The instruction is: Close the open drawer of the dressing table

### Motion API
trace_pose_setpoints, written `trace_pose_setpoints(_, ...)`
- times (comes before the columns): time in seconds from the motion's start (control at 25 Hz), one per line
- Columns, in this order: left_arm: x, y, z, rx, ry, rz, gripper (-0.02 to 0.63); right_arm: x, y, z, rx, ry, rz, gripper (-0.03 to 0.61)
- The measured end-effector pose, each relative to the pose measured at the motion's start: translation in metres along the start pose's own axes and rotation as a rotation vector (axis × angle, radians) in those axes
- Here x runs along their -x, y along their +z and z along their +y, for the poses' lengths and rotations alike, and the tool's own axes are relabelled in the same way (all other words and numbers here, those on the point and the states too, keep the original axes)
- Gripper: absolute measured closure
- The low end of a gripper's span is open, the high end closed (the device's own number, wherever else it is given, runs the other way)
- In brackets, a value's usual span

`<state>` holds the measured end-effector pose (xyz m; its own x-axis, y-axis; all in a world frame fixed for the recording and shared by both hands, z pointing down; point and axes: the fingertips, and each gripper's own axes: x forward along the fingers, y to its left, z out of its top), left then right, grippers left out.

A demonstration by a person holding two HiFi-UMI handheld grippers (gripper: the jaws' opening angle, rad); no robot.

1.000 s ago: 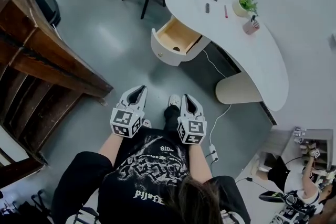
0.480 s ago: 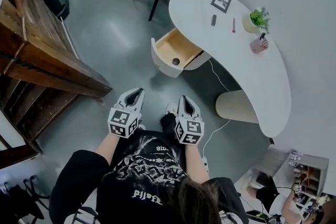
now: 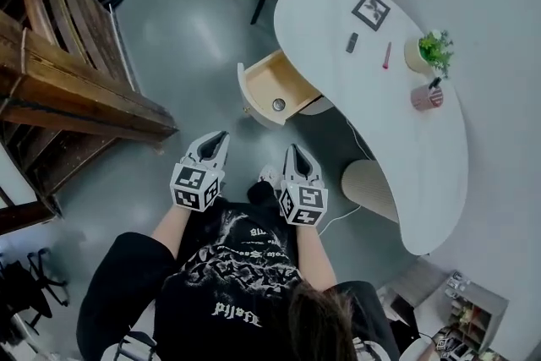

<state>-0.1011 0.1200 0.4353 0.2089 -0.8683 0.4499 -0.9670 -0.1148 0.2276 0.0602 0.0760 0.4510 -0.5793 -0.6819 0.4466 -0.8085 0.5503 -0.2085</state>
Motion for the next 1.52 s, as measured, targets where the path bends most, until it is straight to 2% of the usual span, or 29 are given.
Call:
trace_pose_setpoints(0.4,-0.057,0.008,-0.015,0.033,0.116,-0.007,0.578,-0.037,0.01,-0.052,0.02,0.115,0.049,0.552)
trace_pose_setpoints(0.76,-0.075,0.003,-0.002,0.049,0.16,0.016,0.577,-0.061,0.002,-0.054,-0.013,0.168,0.112,0.552)
trace_pose_setpoints(1.0,-0.088,-0.006,0.013,0.052,0.153,0.06,0.577,-0.073,-0.003,-0.048,0.004,0.186,0.152,0.552)
trace_pose_setpoints(1.32,-0.11,-0.034,0.036,0.103,0.148,0.145,0.575,-0.084,-0.021,-0.035,-0.027,0.181,0.202,0.552)
trace_pose_setpoints(1.36,-0.113,-0.037,0.038,0.099,0.139,0.154,0.564,-0.085,-0.026,-0.032,-0.03,0.182,0.215,0.552)
trace_pose_setpoints(1.44,-0.121,-0.041,0.043,0.086,0.116,0.17,0.495,-0.088,-0.036,-0.027,-0.039,0.185,0.24,0.552)
trace_pose_setpoints(1.52,-0.129,-0.045,0.047,0.078,0.103,0.186,0.485,-0.089,-0.047,-0.023,-0.047,0.186,0.264,0.552)
